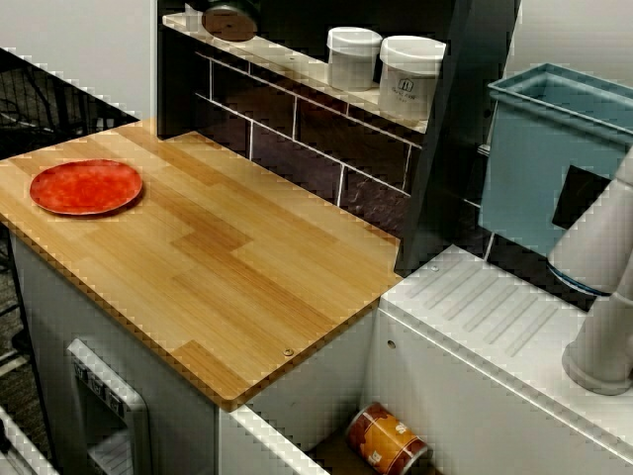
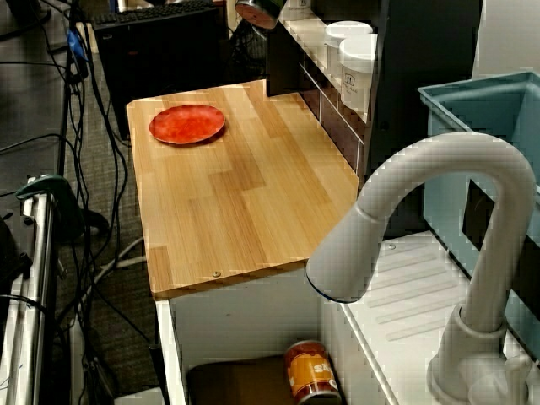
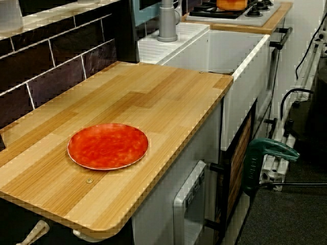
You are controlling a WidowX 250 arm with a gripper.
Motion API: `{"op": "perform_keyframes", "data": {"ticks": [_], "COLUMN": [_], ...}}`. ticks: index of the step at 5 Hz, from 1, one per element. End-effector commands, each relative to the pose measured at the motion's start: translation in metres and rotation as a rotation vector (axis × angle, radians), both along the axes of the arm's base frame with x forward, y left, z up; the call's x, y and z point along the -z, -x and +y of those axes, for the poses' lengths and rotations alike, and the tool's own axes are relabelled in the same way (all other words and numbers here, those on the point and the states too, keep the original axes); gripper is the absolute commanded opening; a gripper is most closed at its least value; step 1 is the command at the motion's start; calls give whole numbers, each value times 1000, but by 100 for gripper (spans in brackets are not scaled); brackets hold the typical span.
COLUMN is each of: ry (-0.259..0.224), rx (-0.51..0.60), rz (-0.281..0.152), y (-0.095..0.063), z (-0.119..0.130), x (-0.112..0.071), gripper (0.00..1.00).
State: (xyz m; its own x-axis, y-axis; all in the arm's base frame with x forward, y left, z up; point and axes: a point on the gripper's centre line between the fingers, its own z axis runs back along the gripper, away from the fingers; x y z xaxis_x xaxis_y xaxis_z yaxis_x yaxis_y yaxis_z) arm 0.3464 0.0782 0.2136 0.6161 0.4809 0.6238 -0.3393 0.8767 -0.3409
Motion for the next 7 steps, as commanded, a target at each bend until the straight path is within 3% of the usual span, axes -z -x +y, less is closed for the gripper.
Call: {"op": "perform_keyframes", "data": {"ticks": [1,2,3,4,5,7], "ry": [6,16,8,1,33,43], "rx": [-104,-105,-120,-153,-194,-217], "rz": [-117,-95,-118,-113,-117,-160], "y": [5,2,-4,-15,-24,-21], "z": [15,16,13,14,21,22], "x": [-28,-27,-18,-11,-7,-7], "gripper": [0,0,0,0,0,0]}}
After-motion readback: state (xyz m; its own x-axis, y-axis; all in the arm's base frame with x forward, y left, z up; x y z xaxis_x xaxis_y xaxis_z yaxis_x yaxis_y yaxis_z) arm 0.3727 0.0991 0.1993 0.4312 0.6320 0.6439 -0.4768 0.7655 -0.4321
